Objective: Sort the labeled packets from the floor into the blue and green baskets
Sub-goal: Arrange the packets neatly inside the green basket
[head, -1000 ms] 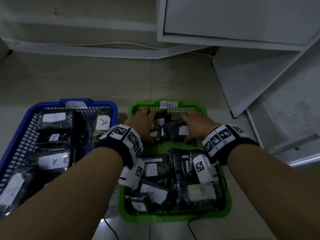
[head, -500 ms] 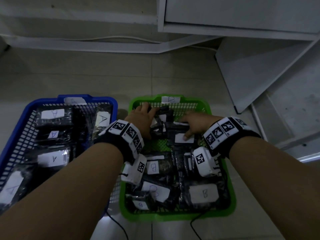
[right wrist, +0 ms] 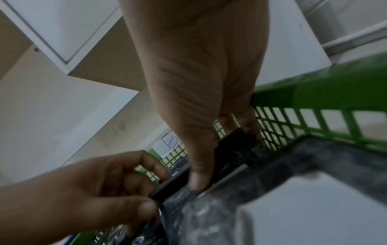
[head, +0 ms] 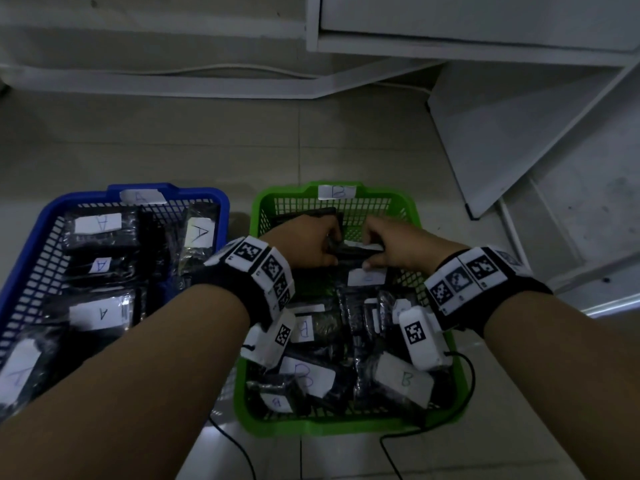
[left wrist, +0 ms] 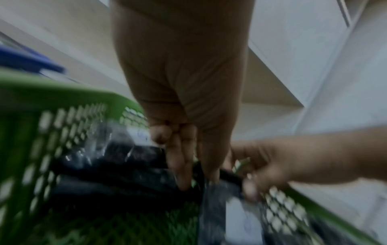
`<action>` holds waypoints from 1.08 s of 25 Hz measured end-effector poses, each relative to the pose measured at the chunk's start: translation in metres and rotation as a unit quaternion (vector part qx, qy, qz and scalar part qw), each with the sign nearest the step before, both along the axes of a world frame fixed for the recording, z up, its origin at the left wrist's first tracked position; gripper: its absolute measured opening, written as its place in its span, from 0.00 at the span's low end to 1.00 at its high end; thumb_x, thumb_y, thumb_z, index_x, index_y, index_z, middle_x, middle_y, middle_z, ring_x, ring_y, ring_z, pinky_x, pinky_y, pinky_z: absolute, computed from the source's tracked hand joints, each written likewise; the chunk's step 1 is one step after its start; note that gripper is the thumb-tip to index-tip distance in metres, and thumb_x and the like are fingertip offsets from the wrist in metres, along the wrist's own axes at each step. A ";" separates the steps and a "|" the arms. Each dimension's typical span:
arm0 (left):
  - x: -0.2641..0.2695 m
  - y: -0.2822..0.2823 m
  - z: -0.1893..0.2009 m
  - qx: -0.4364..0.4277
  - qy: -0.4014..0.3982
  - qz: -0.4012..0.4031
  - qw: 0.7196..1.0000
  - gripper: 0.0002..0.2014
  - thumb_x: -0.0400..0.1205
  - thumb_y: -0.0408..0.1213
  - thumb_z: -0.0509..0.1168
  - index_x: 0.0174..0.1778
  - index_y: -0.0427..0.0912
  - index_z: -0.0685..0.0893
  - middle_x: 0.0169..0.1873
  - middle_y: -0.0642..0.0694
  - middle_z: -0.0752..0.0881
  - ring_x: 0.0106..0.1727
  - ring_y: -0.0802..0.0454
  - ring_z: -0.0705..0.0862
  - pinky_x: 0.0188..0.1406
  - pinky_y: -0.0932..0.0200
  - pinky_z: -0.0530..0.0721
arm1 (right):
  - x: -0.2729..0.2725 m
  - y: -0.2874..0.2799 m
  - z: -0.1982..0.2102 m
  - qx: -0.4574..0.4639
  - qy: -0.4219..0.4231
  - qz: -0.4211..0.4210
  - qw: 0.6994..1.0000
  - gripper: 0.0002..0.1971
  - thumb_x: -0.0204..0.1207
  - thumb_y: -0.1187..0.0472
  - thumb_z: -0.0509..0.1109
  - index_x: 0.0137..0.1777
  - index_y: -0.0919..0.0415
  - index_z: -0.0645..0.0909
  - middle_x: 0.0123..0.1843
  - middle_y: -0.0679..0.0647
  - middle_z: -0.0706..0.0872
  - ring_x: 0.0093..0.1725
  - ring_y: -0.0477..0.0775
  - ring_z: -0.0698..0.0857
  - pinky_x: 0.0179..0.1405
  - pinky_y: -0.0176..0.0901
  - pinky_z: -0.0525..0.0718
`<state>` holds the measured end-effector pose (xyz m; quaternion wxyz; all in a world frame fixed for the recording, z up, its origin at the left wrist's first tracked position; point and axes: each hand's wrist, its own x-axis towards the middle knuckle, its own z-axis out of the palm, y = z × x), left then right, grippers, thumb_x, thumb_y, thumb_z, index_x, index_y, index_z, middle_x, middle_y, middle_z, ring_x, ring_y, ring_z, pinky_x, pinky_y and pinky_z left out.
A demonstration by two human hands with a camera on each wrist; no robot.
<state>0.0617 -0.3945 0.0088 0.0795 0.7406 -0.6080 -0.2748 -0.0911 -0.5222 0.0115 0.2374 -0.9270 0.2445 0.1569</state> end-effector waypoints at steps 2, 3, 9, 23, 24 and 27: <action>-0.006 -0.006 0.000 0.038 0.041 0.020 0.998 0.27 0.74 0.44 0.75 0.64 0.43 0.71 0.39 0.51 0.84 0.38 0.51 0.85 0.42 0.54 0.83 | -0.001 0.000 0.003 0.015 -0.001 -0.001 1.000 0.14 0.73 0.53 0.75 0.50 0.56 0.74 0.53 0.54 0.79 0.51 0.55 0.78 0.45 0.46 0.75; -0.008 -0.008 -0.001 0.045 0.062 0.037 0.996 0.29 0.72 0.42 0.77 0.64 0.43 0.70 0.39 0.49 0.86 0.35 0.50 0.87 0.43 0.50 0.86 | 0.000 0.000 0.005 0.017 0.014 -0.004 1.000 0.11 0.76 0.53 0.72 0.49 0.56 0.74 0.51 0.53 0.80 0.50 0.54 0.77 0.44 0.44 0.74; -0.004 -0.003 0.004 0.022 0.121 0.082 0.989 0.25 0.71 0.28 0.75 0.59 0.41 0.71 0.40 0.40 0.90 0.31 0.46 0.89 0.35 0.48 0.89 | 0.021 -0.004 0.002 -0.020 0.145 0.015 0.989 0.27 0.80 0.60 0.68 0.75 0.62 0.64 0.71 0.62 0.77 0.62 0.60 0.78 0.51 0.42 0.74; -0.004 0.012 0.001 0.079 0.058 -0.036 0.995 0.14 0.83 0.34 0.63 0.65 0.44 0.83 0.53 0.50 0.89 0.31 0.60 0.84 0.51 0.61 0.85 | 0.019 -0.018 0.032 -0.052 0.027 -0.002 0.998 0.29 0.76 0.54 0.72 0.75 0.56 0.67 0.69 0.57 0.79 0.64 0.59 0.79 0.57 0.46 0.76; -0.001 0.012 0.004 0.057 0.071 -0.016 0.996 0.11 0.83 0.34 0.63 0.60 0.44 0.86 0.50 0.49 0.90 0.29 0.62 0.85 0.44 0.65 0.86 | 0.019 -0.018 0.033 -0.008 0.054 0.002 0.999 0.30 0.76 0.55 0.73 0.75 0.57 0.66 0.69 0.56 0.79 0.64 0.58 0.80 0.59 0.46 0.77; 0.007 0.018 0.011 -0.017 0.063 0.014 0.998 0.07 0.81 0.35 0.65 0.47 0.46 0.89 0.40 0.52 0.91 0.26 0.71 0.82 0.29 0.77 0.80 | 0.020 -0.012 0.022 0.020 0.200 0.046 0.979 0.30 0.77 0.58 0.72 0.76 0.58 0.65 0.70 0.57 0.80 0.64 0.59 0.81 0.65 0.48 0.78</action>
